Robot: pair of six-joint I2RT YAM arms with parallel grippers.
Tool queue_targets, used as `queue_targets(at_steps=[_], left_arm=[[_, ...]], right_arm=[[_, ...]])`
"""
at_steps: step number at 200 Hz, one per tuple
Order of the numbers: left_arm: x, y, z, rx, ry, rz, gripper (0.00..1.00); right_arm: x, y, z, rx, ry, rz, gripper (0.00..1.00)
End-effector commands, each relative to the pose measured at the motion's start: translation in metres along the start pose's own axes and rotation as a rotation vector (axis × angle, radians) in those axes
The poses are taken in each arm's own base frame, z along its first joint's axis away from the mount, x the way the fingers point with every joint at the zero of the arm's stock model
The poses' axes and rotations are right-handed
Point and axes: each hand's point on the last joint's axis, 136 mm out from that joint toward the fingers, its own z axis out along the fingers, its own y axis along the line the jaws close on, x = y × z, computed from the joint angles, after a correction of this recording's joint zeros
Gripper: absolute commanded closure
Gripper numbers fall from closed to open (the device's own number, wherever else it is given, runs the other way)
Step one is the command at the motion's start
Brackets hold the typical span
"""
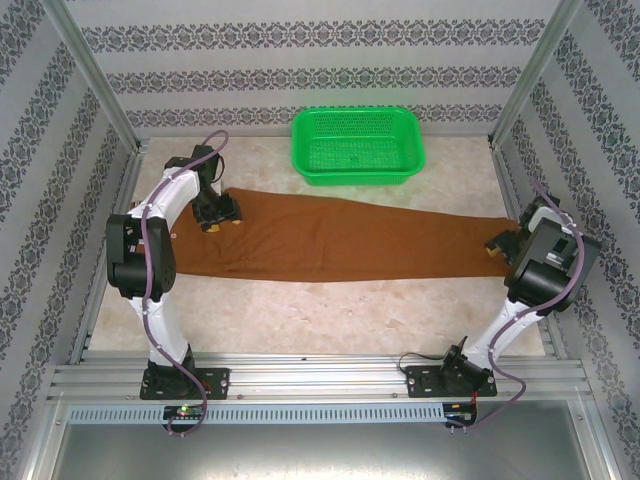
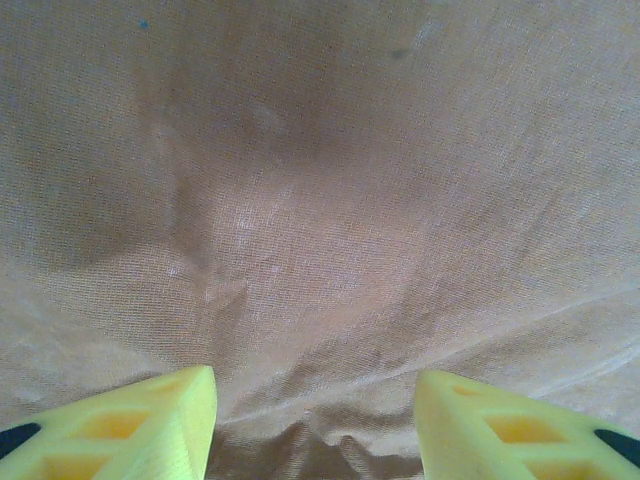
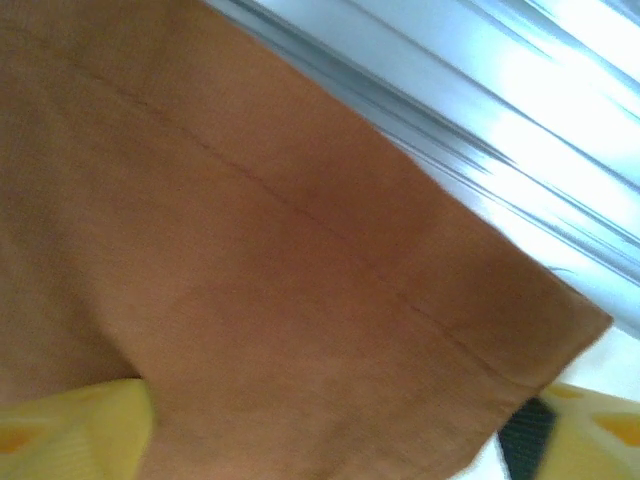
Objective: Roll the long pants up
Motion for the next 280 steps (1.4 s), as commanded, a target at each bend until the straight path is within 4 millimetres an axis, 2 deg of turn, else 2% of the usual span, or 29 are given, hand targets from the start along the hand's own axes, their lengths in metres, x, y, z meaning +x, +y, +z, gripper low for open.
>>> queue_targets(at_steps=[1, 4, 5, 6, 18, 43, 56, 75, 92, 112, 154, 180, 195, 224, 228, 231, 236, 246, 258, 261, 269, 280], left_arm=[[-0.013, -0.005, -0.006, 0.035, -0.036, -0.014, 0.47], [-0.014, -0.006, -0.006, 0.035, -0.040, -0.011, 0.47], [-0.013, -0.006, -0.006, 0.036, -0.039, -0.012, 0.48], [-0.013, -0.006, -0.006, 0.035, -0.038, -0.011, 0.48], [-0.013, -0.006, -0.006, 0.039, -0.038, -0.012, 0.48], [-0.008, -0.009, -0.002, 0.068, -0.030, -0.011, 0.50], [-0.004, -0.012, 0.000, 0.089, -0.029, -0.012, 0.50], [0.001, -0.011, 0.003, 0.100, -0.037, -0.027, 0.52], [0.005, -0.013, 0.003, 0.121, -0.051, -0.032, 0.52], [0.008, -0.014, 0.001, 0.137, -0.070, -0.036, 0.52], [0.009, -0.003, 0.001, 0.085, -0.098, -0.060, 0.52], [0.000, -0.005, -0.003, 0.097, -0.135, -0.066, 0.51], [-0.005, -0.009, -0.004, 0.115, -0.151, -0.068, 0.51], [-0.013, -0.014, -0.004, 0.156, -0.195, -0.078, 0.50], [-0.013, -0.014, -0.003, 0.163, -0.197, -0.078, 0.50], [-0.014, -0.014, -0.003, 0.166, -0.198, -0.080, 0.50], [-0.015, -0.014, -0.003, 0.170, -0.200, -0.081, 0.50], [-0.016, -0.010, -0.002, 0.164, -0.206, -0.094, 0.50], [-0.017, -0.001, -0.002, 0.154, -0.215, -0.126, 0.49], [-0.017, 0.004, -0.002, 0.147, -0.216, -0.140, 0.48], [-0.018, 0.013, -0.002, 0.149, -0.218, -0.176, 0.46], [-0.020, 0.023, -0.001, 0.186, -0.215, -0.223, 0.46]], right_arm=[[-0.009, -0.008, 0.027, 0.024, 0.022, 0.046, 0.69], [-0.010, -0.009, 0.026, 0.026, 0.018, 0.048, 0.93], [-0.011, -0.009, 0.026, 0.026, 0.015, 0.049, 0.99], [-0.011, -0.009, 0.025, 0.028, 0.013, 0.052, 1.00], [-0.014, -0.013, 0.019, 0.032, -0.026, 0.071, 1.00], [-0.016, -0.012, -0.009, 0.003, -0.149, 0.068, 1.00], [-0.005, 0.005, -0.026, -0.088, -0.193, 0.046, 1.00], [0.026, 0.046, -0.059, -0.171, -0.257, -0.079, 1.00], [0.068, 0.093, -0.095, -0.236, -0.311, -0.253, 1.00], [0.117, 0.137, -0.141, -0.302, -0.406, -0.435, 1.00], [0.205, 0.201, -0.218, -0.492, -0.431, -0.713, 1.00], [0.263, 0.238, -0.235, -0.588, -0.331, -0.857, 1.00], [0.308, 0.261, -0.241, -0.628, -0.282, -0.971, 1.00], [0.395, 0.298, -0.239, -0.655, -0.202, -1.175, 1.00], [0.407, 0.302, -0.235, -0.650, -0.185, -1.201, 1.00], [0.416, 0.308, -0.242, -0.675, -0.185, -1.217, 1.00], [0.431, 0.313, -0.240, -0.680, -0.164, -1.247, 1.00], [0.456, 0.321, -0.234, -0.673, -0.127, -1.298, 1.00], [0.488, 0.329, -0.238, -0.703, -0.089, -1.357, 1.00], [0.496, 0.330, -0.236, -0.706, -0.077, -1.373, 0.89], [0.512, 0.332, -0.235, -0.704, -0.053, -1.403, 0.44], [0.528, 0.332, -0.235, -0.705, -0.028, -1.437, 0.05]])
